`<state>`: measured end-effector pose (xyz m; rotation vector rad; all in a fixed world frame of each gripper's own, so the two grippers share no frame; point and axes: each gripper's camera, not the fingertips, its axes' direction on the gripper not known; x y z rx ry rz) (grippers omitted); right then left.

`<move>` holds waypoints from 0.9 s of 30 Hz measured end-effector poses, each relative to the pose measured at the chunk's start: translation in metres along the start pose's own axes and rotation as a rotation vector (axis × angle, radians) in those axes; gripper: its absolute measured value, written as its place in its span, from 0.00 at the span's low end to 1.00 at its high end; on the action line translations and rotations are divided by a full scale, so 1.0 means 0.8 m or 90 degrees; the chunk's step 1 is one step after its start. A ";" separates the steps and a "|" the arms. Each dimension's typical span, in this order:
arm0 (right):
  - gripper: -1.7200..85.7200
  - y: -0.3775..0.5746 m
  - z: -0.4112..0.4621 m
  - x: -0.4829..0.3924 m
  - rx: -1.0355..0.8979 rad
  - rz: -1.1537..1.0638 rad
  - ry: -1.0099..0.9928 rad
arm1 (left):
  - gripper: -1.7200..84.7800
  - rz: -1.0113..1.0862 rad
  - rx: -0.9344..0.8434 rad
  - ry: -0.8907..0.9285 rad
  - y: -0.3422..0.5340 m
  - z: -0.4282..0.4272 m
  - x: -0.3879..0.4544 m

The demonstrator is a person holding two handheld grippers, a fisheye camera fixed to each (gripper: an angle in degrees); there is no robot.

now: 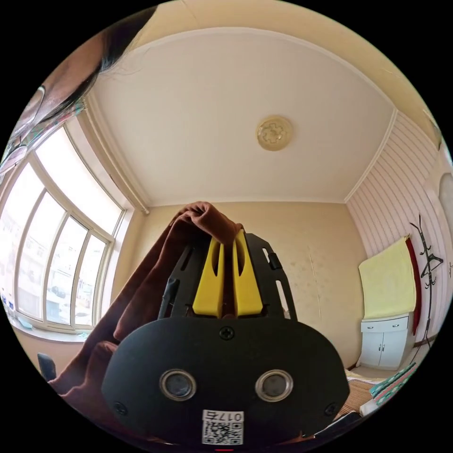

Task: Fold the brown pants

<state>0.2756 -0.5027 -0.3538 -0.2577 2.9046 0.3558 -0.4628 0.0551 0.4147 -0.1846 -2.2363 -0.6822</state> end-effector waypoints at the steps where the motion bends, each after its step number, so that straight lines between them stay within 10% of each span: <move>1: 0.06 -0.001 0.001 0.001 0.002 0.001 0.010 | 0.28 0.020 -0.023 -0.007 0.002 0.004 0.009; 9: 0.06 -0.012 0.001 -0.002 -0.022 0.014 0.034 | 0.25 0.003 0.015 -0.090 -0.022 -0.001 0.022; 14: 0.06 -0.007 0.002 -0.008 -0.032 -0.005 0.026 | 0.04 -0.095 0.235 -0.168 -0.030 -0.051 0.048; 27: 0.05 -0.020 -0.001 0.034 -0.174 -0.100 -0.145 | 0.02 -0.128 0.450 -0.237 -0.135 -0.225 0.026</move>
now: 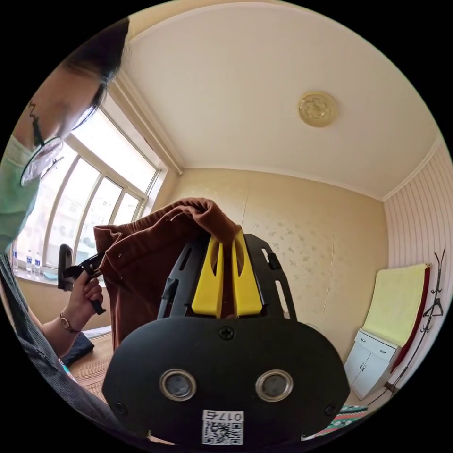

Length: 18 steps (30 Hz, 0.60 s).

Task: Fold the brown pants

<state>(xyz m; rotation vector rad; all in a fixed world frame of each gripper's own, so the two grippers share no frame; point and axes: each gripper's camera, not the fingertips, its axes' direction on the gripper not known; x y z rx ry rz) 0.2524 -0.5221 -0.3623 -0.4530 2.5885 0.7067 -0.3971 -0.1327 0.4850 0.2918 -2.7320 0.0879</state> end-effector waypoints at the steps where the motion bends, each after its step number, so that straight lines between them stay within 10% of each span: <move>1: 0.05 -0.001 -0.001 -0.001 -0.008 0.004 0.001 | 0.02 0.013 0.015 0.001 -0.012 -0.001 0.005; 10: 0.04 0.002 0.045 -0.004 -0.066 -0.014 -0.050 | 0.02 0.125 0.062 -0.036 -0.096 0.010 -0.009; 18: 0.05 0.114 0.403 0.026 -0.332 0.080 -0.076 | 0.03 -0.015 -0.112 -0.275 -0.140 0.185 -0.264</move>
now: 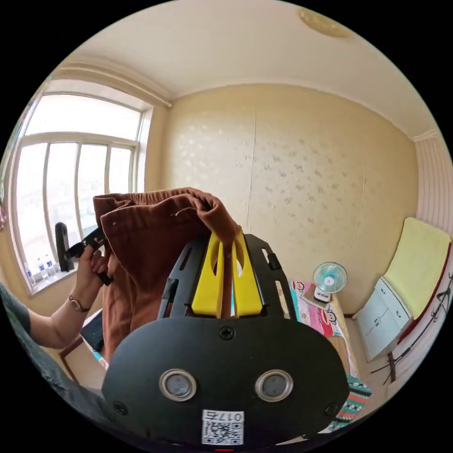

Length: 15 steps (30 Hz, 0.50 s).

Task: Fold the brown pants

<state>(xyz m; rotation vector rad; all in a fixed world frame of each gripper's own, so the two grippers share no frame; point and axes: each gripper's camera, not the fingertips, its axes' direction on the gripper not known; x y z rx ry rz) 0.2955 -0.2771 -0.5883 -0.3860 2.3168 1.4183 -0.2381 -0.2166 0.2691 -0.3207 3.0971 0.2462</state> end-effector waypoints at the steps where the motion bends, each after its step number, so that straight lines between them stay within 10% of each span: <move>1: 0.05 -0.010 0.040 0.004 -0.024 -0.005 0.014 | 0.04 -0.060 -0.078 -0.020 -0.033 0.082 -0.054; 7: 0.04 -0.018 0.459 0.094 -0.315 0.082 0.069 | 0.12 -0.101 -0.392 -0.234 -0.070 0.375 -0.295; 15: 0.05 0.428 0.620 0.080 -0.686 -0.004 0.012 | 0.11 -0.037 -0.766 -0.351 0.289 0.324 -0.501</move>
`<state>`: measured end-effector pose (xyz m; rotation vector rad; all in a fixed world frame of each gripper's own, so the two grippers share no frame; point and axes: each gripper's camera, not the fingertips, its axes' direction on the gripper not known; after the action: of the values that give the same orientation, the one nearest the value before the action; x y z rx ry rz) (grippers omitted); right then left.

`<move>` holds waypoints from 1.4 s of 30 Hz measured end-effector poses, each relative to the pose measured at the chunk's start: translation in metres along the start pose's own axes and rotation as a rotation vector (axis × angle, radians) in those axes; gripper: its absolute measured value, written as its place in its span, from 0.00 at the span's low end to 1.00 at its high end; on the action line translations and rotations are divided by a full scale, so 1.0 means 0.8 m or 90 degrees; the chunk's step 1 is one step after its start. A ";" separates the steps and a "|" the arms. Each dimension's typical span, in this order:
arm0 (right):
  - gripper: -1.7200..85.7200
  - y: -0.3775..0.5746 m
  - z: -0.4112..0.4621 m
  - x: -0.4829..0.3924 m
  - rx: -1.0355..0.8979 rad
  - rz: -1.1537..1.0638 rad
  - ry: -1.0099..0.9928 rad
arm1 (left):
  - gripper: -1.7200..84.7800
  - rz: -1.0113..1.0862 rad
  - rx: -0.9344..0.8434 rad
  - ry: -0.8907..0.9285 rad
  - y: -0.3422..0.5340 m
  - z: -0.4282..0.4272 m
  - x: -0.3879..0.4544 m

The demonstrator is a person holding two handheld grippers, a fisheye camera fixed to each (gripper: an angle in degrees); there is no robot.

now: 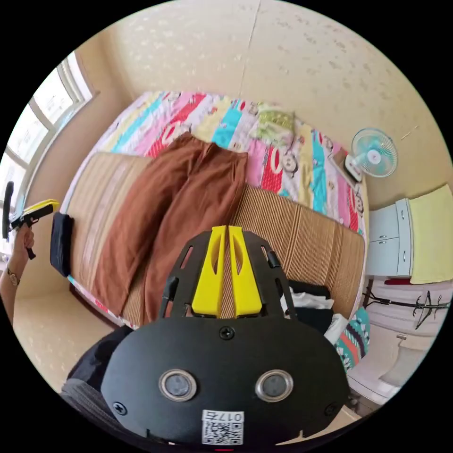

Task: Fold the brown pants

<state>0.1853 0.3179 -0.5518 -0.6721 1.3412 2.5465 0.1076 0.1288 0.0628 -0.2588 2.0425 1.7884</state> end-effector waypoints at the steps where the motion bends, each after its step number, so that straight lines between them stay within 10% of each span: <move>1: 0.05 0.018 0.037 -0.005 -0.039 -0.009 -0.004 | 0.11 -0.005 -0.070 -0.004 0.037 0.063 -0.017; 15: 0.13 0.378 0.424 -0.063 -0.422 0.140 -0.403 | 0.11 0.033 -0.436 0.116 0.303 0.285 0.029; 26: 0.03 0.469 0.451 -0.033 -0.353 0.144 -0.757 | 0.10 0.014 -0.459 0.192 0.254 0.249 0.080; 33: 0.07 0.511 0.435 -0.041 -0.369 0.058 -0.542 | 0.09 0.032 -0.389 0.226 0.168 0.197 0.120; 42: 0.13 0.532 0.500 0.007 -0.339 0.189 -0.590 | 0.09 0.032 -0.476 0.171 0.182 0.221 0.145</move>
<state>-0.0964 0.4002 -0.0470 0.6662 0.4678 2.8275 -0.0223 0.3394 0.1291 -0.6924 1.4405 2.6007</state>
